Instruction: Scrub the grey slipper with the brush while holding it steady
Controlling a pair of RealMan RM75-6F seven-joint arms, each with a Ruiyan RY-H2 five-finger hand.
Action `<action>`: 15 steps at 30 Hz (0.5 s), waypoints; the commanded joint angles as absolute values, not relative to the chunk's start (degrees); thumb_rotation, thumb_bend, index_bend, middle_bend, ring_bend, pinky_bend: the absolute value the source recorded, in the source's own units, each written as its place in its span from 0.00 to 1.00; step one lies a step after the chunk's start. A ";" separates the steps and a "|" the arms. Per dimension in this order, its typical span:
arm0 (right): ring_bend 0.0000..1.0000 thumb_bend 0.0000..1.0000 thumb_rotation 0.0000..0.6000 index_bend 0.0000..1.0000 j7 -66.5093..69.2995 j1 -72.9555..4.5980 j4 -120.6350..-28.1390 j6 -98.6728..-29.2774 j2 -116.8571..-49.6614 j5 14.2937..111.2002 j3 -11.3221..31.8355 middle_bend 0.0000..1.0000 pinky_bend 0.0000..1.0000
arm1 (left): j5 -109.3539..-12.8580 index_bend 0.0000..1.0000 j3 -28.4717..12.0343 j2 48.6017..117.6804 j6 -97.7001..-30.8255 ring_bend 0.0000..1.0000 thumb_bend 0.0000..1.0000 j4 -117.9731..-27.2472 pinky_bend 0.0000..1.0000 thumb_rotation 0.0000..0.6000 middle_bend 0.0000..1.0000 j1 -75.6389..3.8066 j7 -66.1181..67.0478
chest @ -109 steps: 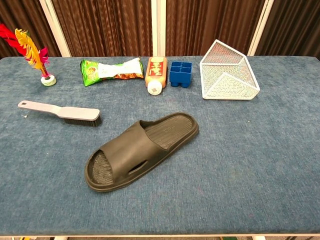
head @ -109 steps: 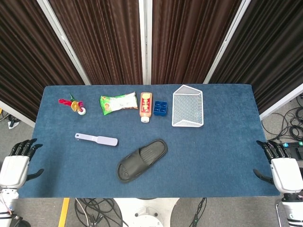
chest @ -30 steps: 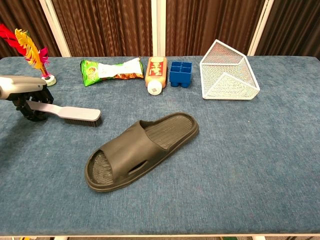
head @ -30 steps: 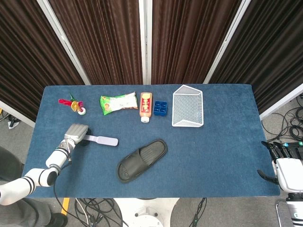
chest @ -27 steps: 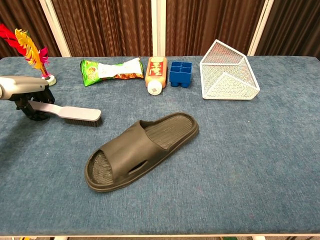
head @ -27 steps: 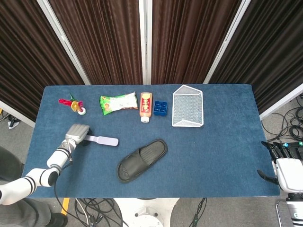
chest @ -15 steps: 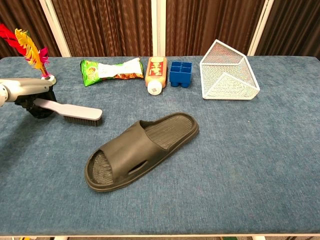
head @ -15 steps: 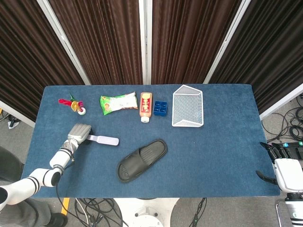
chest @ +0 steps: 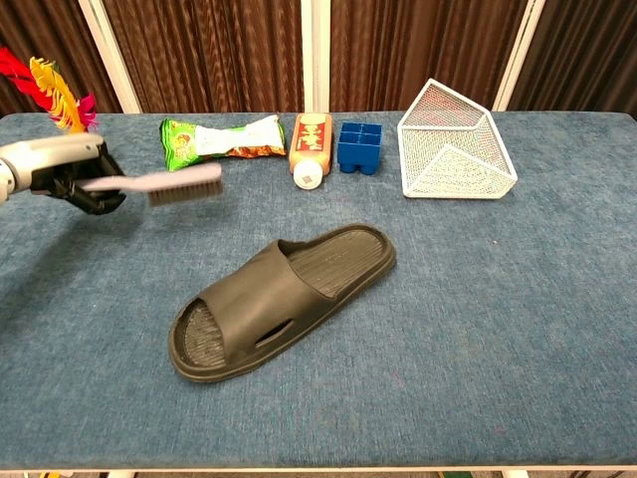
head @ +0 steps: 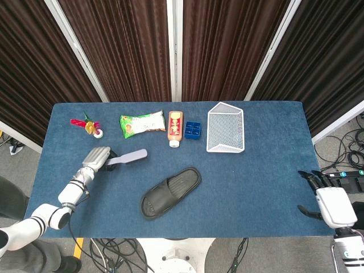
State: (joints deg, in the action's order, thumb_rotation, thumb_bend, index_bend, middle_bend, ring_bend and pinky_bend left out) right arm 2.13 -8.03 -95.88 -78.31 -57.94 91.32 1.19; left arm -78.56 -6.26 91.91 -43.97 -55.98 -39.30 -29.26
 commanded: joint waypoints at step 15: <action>0.06 0.03 1.00 0.09 -0.34 -33.67 -98.68 -47.10 -64.07 94.64 5.36 0.15 0.16 | -98.21 1.00 2.75 90.09 -68.19 1.00 0.81 -59.87 1.00 1.00 1.00 -35.48 -38.88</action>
